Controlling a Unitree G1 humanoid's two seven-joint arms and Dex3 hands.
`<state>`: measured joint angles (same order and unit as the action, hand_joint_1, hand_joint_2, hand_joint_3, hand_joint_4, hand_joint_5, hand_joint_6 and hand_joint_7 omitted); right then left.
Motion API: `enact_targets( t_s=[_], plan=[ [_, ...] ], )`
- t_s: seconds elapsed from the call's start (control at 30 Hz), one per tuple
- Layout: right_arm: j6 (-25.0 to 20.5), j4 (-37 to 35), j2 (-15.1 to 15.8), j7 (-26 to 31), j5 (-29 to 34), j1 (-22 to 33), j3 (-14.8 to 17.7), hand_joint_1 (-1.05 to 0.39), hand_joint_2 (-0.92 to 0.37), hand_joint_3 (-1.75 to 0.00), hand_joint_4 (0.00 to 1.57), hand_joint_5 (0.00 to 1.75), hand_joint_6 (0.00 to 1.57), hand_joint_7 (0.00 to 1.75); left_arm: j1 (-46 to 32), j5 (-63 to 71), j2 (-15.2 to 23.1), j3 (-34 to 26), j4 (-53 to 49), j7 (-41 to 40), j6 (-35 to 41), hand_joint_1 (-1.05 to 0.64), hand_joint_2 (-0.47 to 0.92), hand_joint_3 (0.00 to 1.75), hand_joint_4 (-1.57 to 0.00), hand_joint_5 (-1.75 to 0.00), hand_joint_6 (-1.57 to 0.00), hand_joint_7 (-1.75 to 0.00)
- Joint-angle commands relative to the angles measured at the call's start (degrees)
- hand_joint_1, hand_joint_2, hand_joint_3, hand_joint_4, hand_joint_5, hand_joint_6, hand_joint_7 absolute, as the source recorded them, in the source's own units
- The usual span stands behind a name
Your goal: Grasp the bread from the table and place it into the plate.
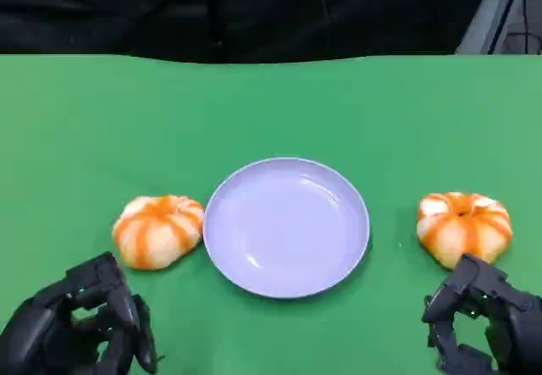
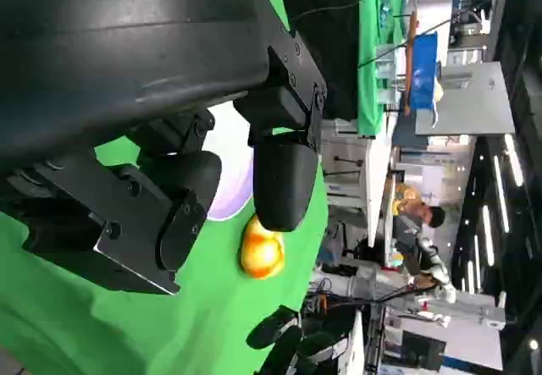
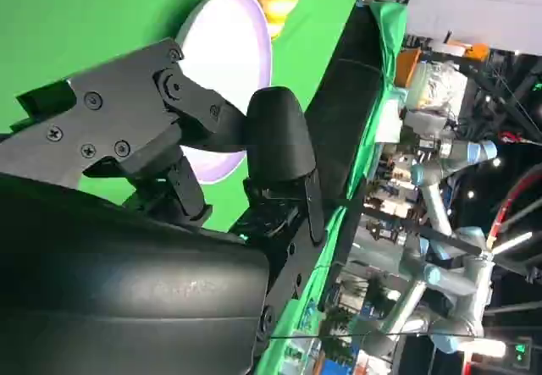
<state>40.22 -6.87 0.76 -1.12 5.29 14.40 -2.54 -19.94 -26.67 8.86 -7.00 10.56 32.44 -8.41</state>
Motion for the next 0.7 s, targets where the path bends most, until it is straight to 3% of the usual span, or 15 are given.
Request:
enact_targets(
  t_s=[0.03, 0.7],
  plan=[
    [0.39, 0.3, 0.3, 0.47, -0.19, 0.4, 0.47, -0.13, -0.65, -0.97, 0.81, 1.75, 0.67, 1.62, -0.11, 0.11, 0.41, -0.6, -0.31, 0.29, -0.99, 0.13, 0.57, 1.54, -0.85, -1.75, -0.66, -1.75],
    [0.99, -0.91, 0.43, 0.16, -0.6, -0.31, 0.45, -0.12, -0.65, -0.99, 0.81, 1.75, 0.67, 1.63, -0.02, 1.12, -0.08, -0.81, -0.58, -0.66, -2.2, 0.12, 0.56, 1.5, -0.82, -1.75, -0.65, -1.75]
  ],
)
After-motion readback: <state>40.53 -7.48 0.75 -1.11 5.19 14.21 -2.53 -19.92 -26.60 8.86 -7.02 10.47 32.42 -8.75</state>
